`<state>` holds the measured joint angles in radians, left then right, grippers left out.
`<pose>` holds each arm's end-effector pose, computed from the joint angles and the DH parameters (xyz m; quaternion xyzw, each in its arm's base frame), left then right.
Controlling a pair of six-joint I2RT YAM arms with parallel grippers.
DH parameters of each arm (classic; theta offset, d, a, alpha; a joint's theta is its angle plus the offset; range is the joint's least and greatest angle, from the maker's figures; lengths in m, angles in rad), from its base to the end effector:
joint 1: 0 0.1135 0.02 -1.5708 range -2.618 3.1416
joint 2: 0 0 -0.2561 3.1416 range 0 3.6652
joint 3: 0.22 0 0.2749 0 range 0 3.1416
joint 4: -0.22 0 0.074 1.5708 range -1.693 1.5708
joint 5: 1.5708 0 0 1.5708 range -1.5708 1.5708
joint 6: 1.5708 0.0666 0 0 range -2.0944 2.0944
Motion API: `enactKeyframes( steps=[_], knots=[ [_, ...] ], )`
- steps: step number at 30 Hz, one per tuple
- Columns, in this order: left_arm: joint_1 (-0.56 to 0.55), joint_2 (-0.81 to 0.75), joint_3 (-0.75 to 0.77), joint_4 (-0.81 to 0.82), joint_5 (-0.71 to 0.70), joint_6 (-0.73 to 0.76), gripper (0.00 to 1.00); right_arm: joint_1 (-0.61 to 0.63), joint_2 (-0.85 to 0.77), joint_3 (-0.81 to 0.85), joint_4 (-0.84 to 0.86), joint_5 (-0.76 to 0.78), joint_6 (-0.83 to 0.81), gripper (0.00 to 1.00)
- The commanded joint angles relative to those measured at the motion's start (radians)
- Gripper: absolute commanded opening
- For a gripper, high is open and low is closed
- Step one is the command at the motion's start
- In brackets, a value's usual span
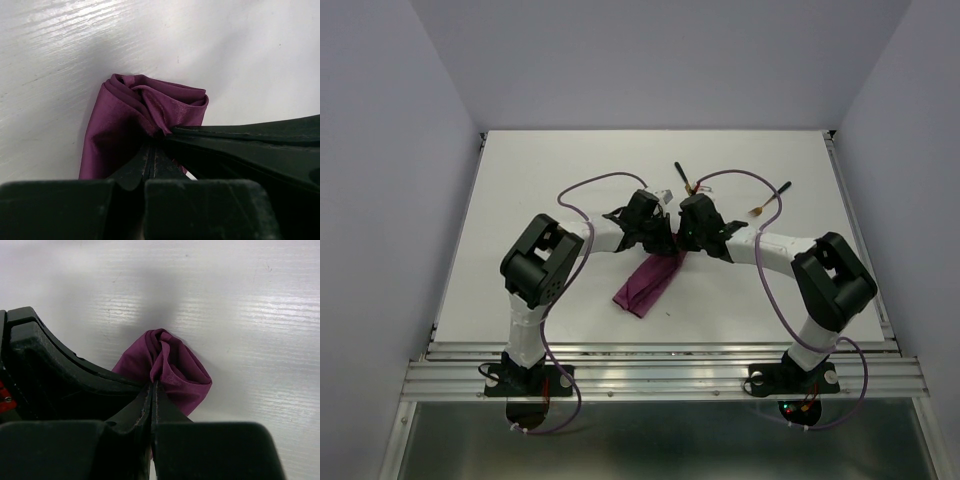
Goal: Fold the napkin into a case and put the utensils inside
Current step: Stuff the top corner of the smaller-rectangle-folded napkin into the folded napkin.
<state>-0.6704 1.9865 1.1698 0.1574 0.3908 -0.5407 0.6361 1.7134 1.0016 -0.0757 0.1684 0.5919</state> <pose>0.3431 -0.3044 0.1103 0.1424 0.8735 -0.3891 0.2557 0.3262 0.2270 0.1382 0.0117 0.9215 0.1556 0.3557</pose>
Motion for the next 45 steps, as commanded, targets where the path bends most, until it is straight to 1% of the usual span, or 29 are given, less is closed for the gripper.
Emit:
enactKeyframes(
  steps=[1, 14, 23, 30, 32, 33, 34, 35, 38, 39, 42, 43, 45],
  knots=[
    [-0.018, 0.024, 0.031, 0.025, 0.040, -0.010, 0.00, 0.007, 0.014, 0.045, 0.040, -0.006, 0.012, 0.01],
    [-0.018, -0.014, 0.056, 0.007, 0.040, 0.001, 0.00, 0.007, 0.037, 0.035, 0.040, -0.001, 0.025, 0.01],
    [-0.018, -0.098, 0.070, -0.079, -0.007, 0.045, 0.00, 0.007, 0.046, 0.040, 0.037, 0.006, 0.025, 0.01],
    [-0.017, -0.129, 0.080, -0.145, -0.029, 0.079, 0.00, 0.007, 0.048, 0.049, 0.031, 0.006, 0.023, 0.01],
    [-0.017, -0.132, 0.079, -0.156, -0.033, 0.082, 0.00, 0.007, 0.040, 0.052, 0.027, 0.008, 0.020, 0.07],
    [-0.017, -0.133, 0.076, -0.156, -0.033, 0.084, 0.00, 0.007, 0.035, 0.052, 0.025, 0.010, 0.020, 0.13],
    [-0.017, -0.135, 0.071, -0.156, -0.033, 0.084, 0.00, 0.007, 0.029, 0.052, 0.022, 0.010, 0.020, 0.17],
    [-0.017, -0.140, 0.068, -0.156, -0.035, 0.082, 0.00, 0.007, 0.016, 0.052, 0.017, 0.014, 0.020, 0.25],
    [-0.017, -0.147, 0.060, -0.156, -0.038, 0.085, 0.00, 0.007, -0.020, 0.052, 0.007, 0.028, 0.017, 0.34],
    [-0.017, -0.150, 0.056, -0.156, -0.041, 0.084, 0.00, 0.007, -0.029, 0.052, 0.005, 0.034, 0.017, 0.40],
    [-0.015, -0.170, 0.048, -0.156, -0.053, 0.087, 0.00, 0.007, -0.063, 0.051, -0.012, 0.051, 0.009, 0.50],
    [-0.015, -0.184, 0.047, -0.182, -0.058, 0.087, 0.00, 0.007, -0.070, 0.048, -0.019, 0.059, 0.008, 0.52],
    [-0.012, -0.198, 0.041, -0.183, -0.061, 0.088, 0.00, 0.007, -0.087, 0.032, -0.024, 0.063, 0.008, 0.56]
  ],
)
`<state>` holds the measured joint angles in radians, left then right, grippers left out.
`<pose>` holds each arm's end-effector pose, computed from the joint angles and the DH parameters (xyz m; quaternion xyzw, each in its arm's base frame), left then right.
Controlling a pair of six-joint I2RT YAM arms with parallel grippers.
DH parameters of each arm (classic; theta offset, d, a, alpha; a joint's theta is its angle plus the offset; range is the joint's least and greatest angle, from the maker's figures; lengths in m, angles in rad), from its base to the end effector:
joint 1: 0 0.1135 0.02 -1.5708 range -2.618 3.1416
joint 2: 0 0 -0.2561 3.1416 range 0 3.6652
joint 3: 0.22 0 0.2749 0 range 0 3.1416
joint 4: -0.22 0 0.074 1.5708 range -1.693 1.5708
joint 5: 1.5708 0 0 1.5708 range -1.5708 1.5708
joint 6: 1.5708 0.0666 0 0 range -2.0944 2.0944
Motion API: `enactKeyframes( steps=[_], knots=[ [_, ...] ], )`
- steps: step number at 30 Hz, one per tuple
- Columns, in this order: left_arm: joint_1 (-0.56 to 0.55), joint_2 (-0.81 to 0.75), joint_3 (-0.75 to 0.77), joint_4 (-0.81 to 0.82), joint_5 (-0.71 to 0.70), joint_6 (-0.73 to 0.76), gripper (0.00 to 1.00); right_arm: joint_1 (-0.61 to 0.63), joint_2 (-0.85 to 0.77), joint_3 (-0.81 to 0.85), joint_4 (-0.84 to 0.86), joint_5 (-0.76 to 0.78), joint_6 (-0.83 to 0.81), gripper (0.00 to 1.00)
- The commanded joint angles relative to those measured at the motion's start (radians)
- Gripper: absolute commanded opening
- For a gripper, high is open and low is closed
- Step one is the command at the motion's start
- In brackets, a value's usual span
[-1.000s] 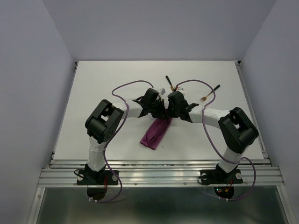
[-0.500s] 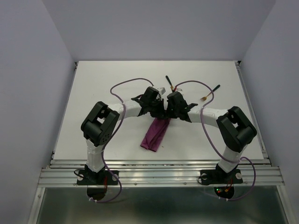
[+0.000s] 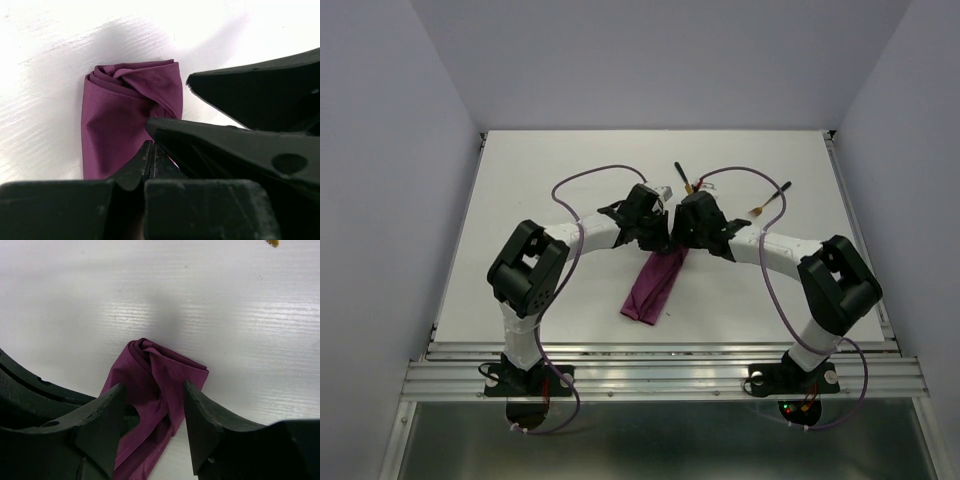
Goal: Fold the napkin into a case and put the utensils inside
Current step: Stuff the top corner of the smaller-rectangle-folded napkin into the folded napkin, then smooth out the smaller rectangle-folded napkin at the center of the board.
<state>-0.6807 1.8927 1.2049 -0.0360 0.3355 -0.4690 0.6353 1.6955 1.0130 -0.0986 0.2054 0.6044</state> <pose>0.3351 -0.2996 0.1418 0.1632 0.8866 -0.3481 0.2573 0.3274 0.2245 0.1469 0.0253 0.9187 0.1453 0.3664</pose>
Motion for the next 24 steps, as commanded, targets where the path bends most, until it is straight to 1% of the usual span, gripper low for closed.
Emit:
enactKeyframes(
  steps=[1, 7, 10, 11, 13, 15, 18, 21, 22, 24],
  knots=[
    [0.001, -0.112, 0.002, 0.007, -0.007, 0.016, 0.00, 0.007, -0.088, 0.013, -0.004, 0.029, -0.005, 0.62],
    [0.016, -0.176, -0.021, -0.015, -0.018, 0.017, 0.00, -0.002, -0.155, -0.046, -0.050, 0.029, 0.052, 0.70],
    [0.033, -0.225, -0.076, -0.015, -0.019, 0.009, 0.00, -0.002, -0.194, -0.115, -0.035, -0.072, 0.101, 0.72],
    [0.050, -0.250, -0.096, -0.015, -0.029, 0.004, 0.00, -0.002, -0.215, -0.164, -0.011, -0.128, 0.130, 0.72],
    [0.084, -0.288, -0.158, -0.021, -0.050, -0.010, 0.00, -0.002, -0.249, -0.232, 0.026, -0.193, 0.176, 0.73],
    [0.110, -0.313, -0.233, -0.025, -0.062, -0.020, 0.00, 0.010, -0.264, -0.263, 0.039, -0.231, 0.199, 0.73],
    [0.151, -0.349, -0.303, -0.028, -0.073, -0.033, 0.00, 0.055, -0.276, -0.300, 0.062, -0.265, 0.227, 0.73],
    [0.162, -0.365, -0.384, -0.030, -0.084, -0.036, 0.00, 0.079, -0.270, -0.321, 0.077, -0.282, 0.242, 0.70],
    [0.162, -0.368, -0.396, -0.031, -0.084, -0.039, 0.00, 0.095, -0.264, -0.323, 0.076, -0.285, 0.244, 0.66],
    [0.162, -0.382, -0.419, -0.028, -0.084, -0.049, 0.00, 0.107, -0.257, -0.327, 0.071, -0.294, 0.245, 0.61]
  ],
)
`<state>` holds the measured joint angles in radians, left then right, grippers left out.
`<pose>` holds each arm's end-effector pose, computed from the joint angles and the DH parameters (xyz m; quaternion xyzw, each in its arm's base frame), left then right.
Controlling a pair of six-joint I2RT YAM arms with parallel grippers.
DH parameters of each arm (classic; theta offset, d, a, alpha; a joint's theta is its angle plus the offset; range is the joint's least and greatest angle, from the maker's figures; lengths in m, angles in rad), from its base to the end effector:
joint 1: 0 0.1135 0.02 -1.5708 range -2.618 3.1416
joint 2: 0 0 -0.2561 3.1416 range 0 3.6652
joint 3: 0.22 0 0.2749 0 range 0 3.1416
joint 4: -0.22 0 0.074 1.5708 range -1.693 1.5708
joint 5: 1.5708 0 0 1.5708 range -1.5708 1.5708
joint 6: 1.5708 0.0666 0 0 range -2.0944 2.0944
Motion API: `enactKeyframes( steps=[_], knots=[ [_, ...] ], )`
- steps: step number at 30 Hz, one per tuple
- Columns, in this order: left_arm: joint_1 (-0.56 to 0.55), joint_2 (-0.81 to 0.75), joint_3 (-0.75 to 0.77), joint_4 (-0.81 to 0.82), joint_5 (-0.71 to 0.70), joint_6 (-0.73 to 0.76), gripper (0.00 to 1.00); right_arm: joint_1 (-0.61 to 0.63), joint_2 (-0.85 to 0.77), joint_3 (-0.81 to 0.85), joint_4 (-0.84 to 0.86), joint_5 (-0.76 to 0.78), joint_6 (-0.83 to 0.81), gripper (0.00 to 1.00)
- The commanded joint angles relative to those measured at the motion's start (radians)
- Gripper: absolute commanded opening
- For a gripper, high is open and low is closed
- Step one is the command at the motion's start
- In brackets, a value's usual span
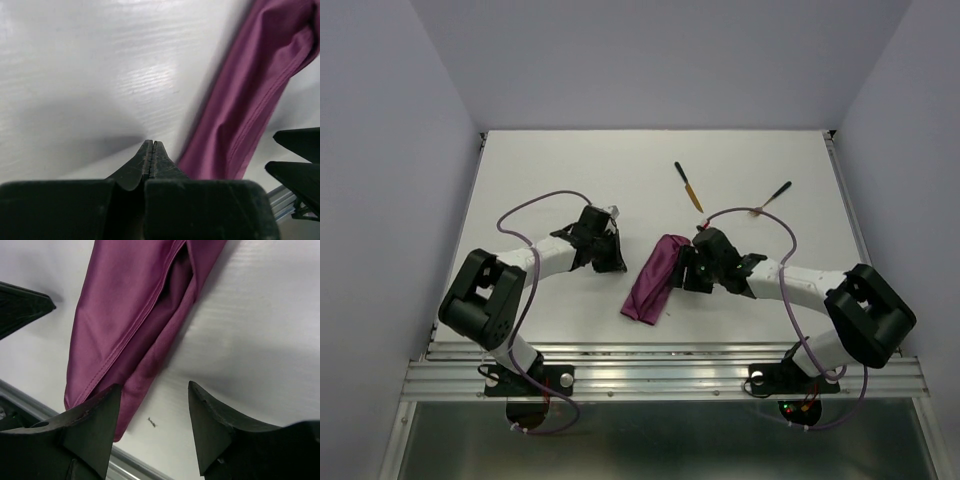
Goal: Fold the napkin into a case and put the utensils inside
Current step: Smooth out the smaller rectangle-folded napkin at the center of the board.
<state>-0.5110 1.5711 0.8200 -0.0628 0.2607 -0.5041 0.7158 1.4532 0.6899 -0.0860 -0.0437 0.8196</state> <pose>0.2987 -0.1872 0.1298 0.0512 0.9212 -0.2836 0.2615 0.2381 0.2109 0.1202 0.0408 0.9345 0.2598 0.2397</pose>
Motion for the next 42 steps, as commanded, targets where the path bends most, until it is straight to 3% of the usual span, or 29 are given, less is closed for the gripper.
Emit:
enactKeyframes(
  steps=[1, 7, 12, 18, 28, 34, 39, 42],
  knots=[
    [-0.007, -0.065, -0.056, 0.001, -0.008, -0.017, 0.00, 0.039, -0.008, -0.010, 0.058, -0.048, 0.033, 0.56],
    [-0.009, -0.091, -0.119, 0.008, 0.031, -0.034, 0.00, 0.059, 0.018, -0.033, 0.074, -0.071, 0.053, 0.40],
    [-0.014, -0.079, -0.143, 0.012, 0.069, -0.021, 0.00, 0.059, 0.082, -0.020, 0.141, -0.094, 0.050, 0.33],
    [-0.055, -0.036, -0.127, 0.020, 0.103, -0.017, 0.00, 0.059, 0.124, -0.003, 0.170, -0.067, 0.065, 0.13],
    [-0.072, -0.031, -0.048, 0.005, 0.077, -0.022, 0.00, 0.059, 0.185, 0.074, 0.175, 0.090, 0.070, 0.05],
    [-0.072, -0.089, 0.040, -0.130, -0.134, 0.022, 0.00, 0.059, 0.206, 0.103, 0.175, 0.113, 0.072, 0.03],
    [-0.083, -0.149, 0.079, -0.212, -0.280, 0.042, 0.13, 0.059, 0.213, 0.091, 0.190, 0.104, 0.076, 0.02],
    [-0.121, -0.187, 0.093, -0.227, -0.324, 0.050, 0.28, 0.059, 0.216, 0.088, 0.196, 0.100, 0.079, 0.03]
  ],
)
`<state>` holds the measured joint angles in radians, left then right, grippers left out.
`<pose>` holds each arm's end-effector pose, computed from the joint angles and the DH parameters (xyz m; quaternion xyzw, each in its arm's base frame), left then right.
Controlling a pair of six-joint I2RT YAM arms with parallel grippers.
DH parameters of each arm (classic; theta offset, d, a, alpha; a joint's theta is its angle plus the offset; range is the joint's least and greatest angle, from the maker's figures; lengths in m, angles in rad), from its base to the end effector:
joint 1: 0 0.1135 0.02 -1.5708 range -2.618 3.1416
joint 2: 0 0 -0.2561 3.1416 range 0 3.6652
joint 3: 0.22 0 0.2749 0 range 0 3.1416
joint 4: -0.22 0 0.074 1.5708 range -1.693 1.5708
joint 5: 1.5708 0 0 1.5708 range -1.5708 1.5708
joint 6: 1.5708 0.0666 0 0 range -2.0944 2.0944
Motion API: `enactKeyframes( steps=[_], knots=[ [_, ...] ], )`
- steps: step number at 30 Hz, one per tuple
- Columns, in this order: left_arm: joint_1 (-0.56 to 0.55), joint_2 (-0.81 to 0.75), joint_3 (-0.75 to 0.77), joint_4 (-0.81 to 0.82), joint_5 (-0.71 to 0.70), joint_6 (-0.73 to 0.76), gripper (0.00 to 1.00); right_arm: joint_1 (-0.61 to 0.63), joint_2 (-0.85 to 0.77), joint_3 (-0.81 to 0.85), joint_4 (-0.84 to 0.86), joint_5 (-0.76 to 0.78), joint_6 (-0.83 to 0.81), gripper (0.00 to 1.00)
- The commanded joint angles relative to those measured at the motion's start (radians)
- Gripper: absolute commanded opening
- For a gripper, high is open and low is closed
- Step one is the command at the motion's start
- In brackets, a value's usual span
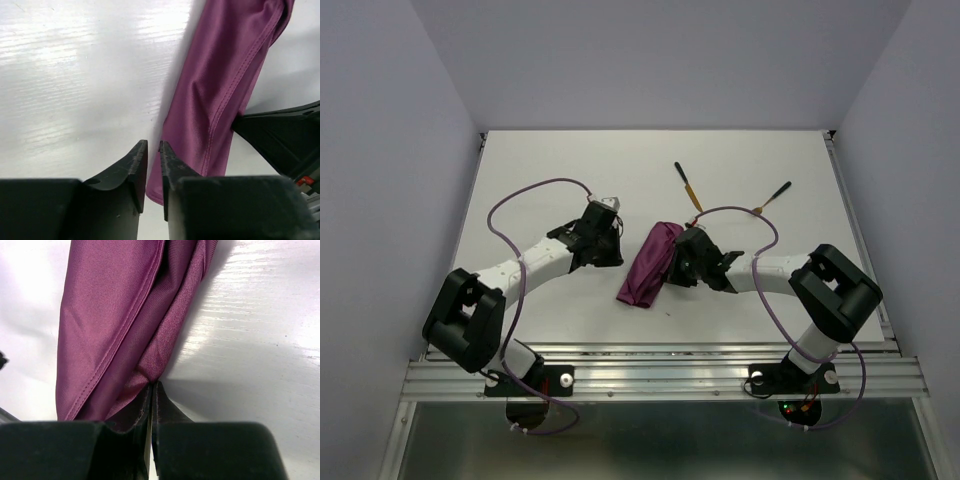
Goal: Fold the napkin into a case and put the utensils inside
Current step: Smooth out the smaller rectangle-folded napkin at the center of the board.
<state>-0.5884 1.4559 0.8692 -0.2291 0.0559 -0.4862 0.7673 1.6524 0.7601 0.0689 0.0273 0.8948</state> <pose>0.2837 -0.1938 0.1670 0.0578 0.9275 -0.2109 0.3032 0.2543 0.2427 0.0944 0.0643 0.9287 0.2611 0.2555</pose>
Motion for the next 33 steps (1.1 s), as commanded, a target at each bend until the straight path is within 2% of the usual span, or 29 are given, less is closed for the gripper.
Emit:
enactKeyframes(
  steps=[1, 4, 8, 16, 26, 33],
  knots=[
    [-0.062, -0.081, 0.045, -0.056, -0.125, 0.032, 0.31, 0.007, 0.020, 0.018, 0.043, 0.029, 0.006, 0.02],
    [-0.147, -0.109, 0.056, -0.032, -0.166, 0.040, 0.39, 0.007, 0.021, 0.021, 0.046, 0.028, 0.006, 0.02],
    [-0.230, -0.097, 0.060, -0.012, -0.238, 0.064, 0.42, 0.007, 0.027, 0.027, 0.048, 0.025, 0.006, 0.02],
    [-0.329, -0.002, 0.060, 0.019, -0.271, 0.121, 0.50, 0.007, 0.024, 0.025, 0.048, 0.026, 0.006, 0.02],
    [-0.367, 0.064, 0.048, 0.059, -0.306, 0.136, 0.52, 0.007, 0.021, 0.021, 0.049, 0.026, 0.007, 0.02],
    [-0.387, 0.115, 0.054, 0.065, -0.318, 0.149, 0.45, 0.007, 0.020, 0.019, 0.048, 0.028, 0.012, 0.02]
  ],
)
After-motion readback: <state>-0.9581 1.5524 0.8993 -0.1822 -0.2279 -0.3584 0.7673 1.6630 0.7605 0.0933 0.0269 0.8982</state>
